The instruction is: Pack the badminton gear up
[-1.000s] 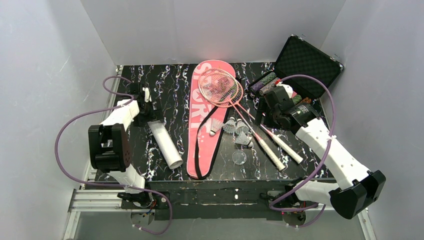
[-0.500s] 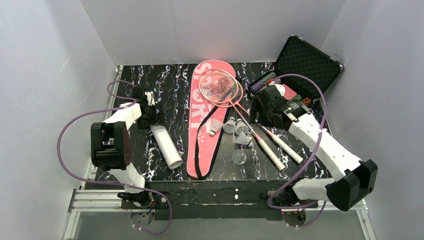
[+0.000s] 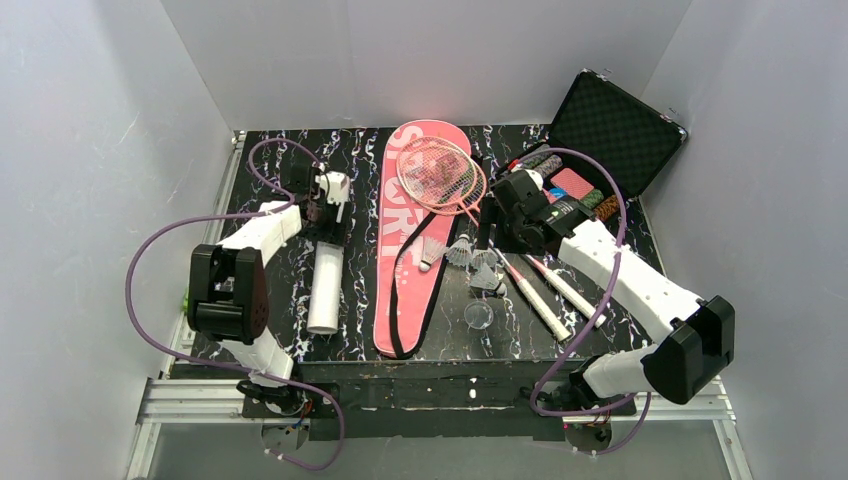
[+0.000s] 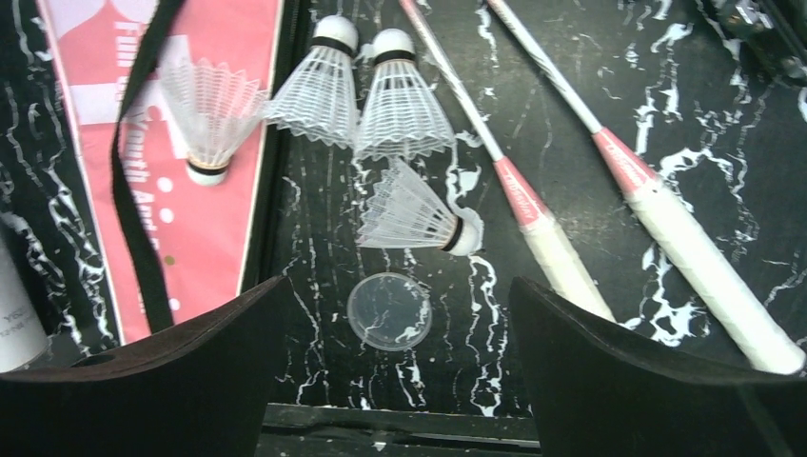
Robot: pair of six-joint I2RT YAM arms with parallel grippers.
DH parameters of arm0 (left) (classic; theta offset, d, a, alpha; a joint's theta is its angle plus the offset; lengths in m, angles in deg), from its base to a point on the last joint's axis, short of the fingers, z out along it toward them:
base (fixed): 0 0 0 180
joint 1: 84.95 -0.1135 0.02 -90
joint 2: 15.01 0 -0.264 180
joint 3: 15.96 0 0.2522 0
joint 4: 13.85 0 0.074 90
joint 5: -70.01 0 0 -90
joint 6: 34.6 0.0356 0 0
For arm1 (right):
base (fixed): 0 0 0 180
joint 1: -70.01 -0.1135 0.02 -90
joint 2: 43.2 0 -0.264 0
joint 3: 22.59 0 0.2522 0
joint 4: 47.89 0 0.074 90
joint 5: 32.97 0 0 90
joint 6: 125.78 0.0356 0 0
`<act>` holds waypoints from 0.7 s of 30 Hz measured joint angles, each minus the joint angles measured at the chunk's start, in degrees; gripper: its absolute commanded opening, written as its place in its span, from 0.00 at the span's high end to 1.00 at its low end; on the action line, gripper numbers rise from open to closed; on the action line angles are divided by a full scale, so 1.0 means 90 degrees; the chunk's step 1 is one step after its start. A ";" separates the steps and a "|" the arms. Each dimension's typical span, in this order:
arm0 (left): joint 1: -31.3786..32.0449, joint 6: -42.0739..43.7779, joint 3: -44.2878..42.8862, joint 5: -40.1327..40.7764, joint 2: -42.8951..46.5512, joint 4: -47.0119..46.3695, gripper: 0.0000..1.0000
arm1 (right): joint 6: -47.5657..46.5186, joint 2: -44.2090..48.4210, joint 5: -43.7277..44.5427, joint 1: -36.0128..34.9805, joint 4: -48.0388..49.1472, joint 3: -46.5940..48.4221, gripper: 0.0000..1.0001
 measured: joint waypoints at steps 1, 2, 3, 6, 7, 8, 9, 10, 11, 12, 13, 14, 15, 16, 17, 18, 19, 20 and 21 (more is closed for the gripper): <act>0.0051 0.0148 0.0068 0.0010 0.0027 -0.0024 0.31 | -0.0010 -0.0012 -0.0046 -0.0015 0.0058 0.0019 0.07; 0.0087 0.0291 0.0143 0.0027 0.0058 -0.0036 0.31 | -0.0017 -0.0029 -0.0102 -0.0029 0.0109 0.0041 0.07; 0.0112 0.0440 0.0228 0.0041 0.0087 -0.0051 0.29 | -0.0019 -0.0053 -0.0170 -0.0036 0.0177 0.0058 0.07; 0.0189 0.0862 0.0478 0.0134 0.0134 -0.0044 0.18 | -0.0029 -0.0158 -0.0306 -0.0036 0.0316 0.0119 0.07; 0.0216 0.1001 0.0551 0.0172 0.0134 -0.0046 0.09 | -0.0027 -0.0192 -0.0352 -0.0036 0.0355 0.0134 0.07; 0.0236 0.1110 0.0610 0.0204 0.0134 -0.0051 0.03 | -0.0027 -0.0214 -0.0386 -0.0036 0.0386 0.0136 0.07; 0.0265 0.1243 0.0675 0.0240 0.0138 -0.0046 0.02 | -0.0024 -0.0231 -0.0423 -0.0036 0.0406 0.0136 0.07; 0.0299 0.1343 0.0731 0.0277 0.0151 -0.0053 0.02 | -0.0024 -0.0236 -0.0461 -0.0034 0.0413 0.0136 0.07; 0.0330 0.1435 0.0782 0.0308 0.0168 -0.0044 0.02 | -0.0024 -0.0236 -0.0495 -0.0034 0.0423 0.0136 0.07; 0.0355 0.1532 0.0828 0.0340 0.0185 -0.0046 0.02 | -0.0024 -0.0233 -0.0522 -0.0036 0.0449 0.0136 0.07; 0.0374 0.1620 0.0848 0.0355 0.0202 -0.0027 0.02 | -0.0027 -0.0233 -0.0544 -0.0036 0.0493 0.0136 0.07; 0.0381 0.1681 0.0852 0.0369 0.0204 -0.0019 0.02 | -0.0029 -0.0233 -0.0559 -0.0036 0.0527 0.0136 0.07; 0.0389 0.1744 0.0852 0.0384 0.0206 -0.0017 0.02 | -0.0032 -0.0233 -0.0571 -0.0036 0.0568 0.0136 0.07; 0.0398 0.1800 0.0855 0.0406 0.0206 -0.0015 0.02 | -0.0034 -0.0228 -0.0595 -0.0036 0.0622 0.0136 0.07; 0.0401 0.1829 0.0855 0.0420 0.0206 -0.0002 0.02 | -0.0039 -0.0226 -0.0612 -0.0036 0.0665 0.0136 0.07; 0.0401 0.1868 0.0857 0.0437 0.0209 0.0022 0.02 | -0.0044 -0.0226 -0.0634 -0.0036 0.0707 0.0136 0.07; 0.0401 0.1894 0.0857 0.0452 0.0216 0.0051 0.02 | -0.0058 -0.0226 -0.0648 -0.0036 0.0738 0.0136 0.07; 0.0401 0.1916 0.0862 0.0466 0.0226 0.0087 0.02 | -0.0068 -0.0226 -0.0675 -0.0034 0.0750 0.0136 0.07; 0.0401 0.1923 0.0874 0.0478 0.0243 0.0114 0.02 | -0.0080 -0.0226 -0.0690 -0.0036 0.0763 0.0136 0.07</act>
